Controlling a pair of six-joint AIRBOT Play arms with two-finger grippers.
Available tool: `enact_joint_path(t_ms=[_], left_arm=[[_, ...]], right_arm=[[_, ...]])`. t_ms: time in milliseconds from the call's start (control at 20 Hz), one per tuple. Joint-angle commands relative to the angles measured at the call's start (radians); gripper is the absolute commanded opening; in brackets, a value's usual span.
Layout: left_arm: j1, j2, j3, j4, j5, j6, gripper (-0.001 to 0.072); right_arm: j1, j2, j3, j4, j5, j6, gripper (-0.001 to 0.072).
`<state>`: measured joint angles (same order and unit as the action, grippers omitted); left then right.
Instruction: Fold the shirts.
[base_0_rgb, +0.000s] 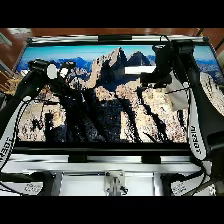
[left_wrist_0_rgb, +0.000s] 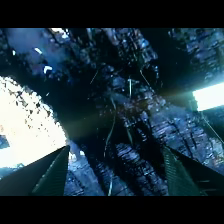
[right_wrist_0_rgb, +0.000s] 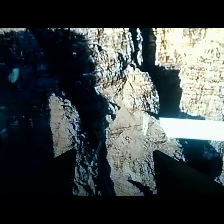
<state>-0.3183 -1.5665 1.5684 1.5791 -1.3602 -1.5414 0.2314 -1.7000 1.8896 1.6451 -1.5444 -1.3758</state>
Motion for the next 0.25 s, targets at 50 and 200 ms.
enact_joint_path(t_ms=[50,200], left_arm=[[0.001,0.001,-0.004,-0.010,0.025,-0.001,0.0711],[0.001,0.001,-0.004,-0.010,0.042,-0.001,0.0711]], right_arm=[[0.001,-0.001,0.001,0.003,-0.001,0.000,0.0579],[0.001,-0.001,0.001,0.003,-0.001,0.000,0.0579]])
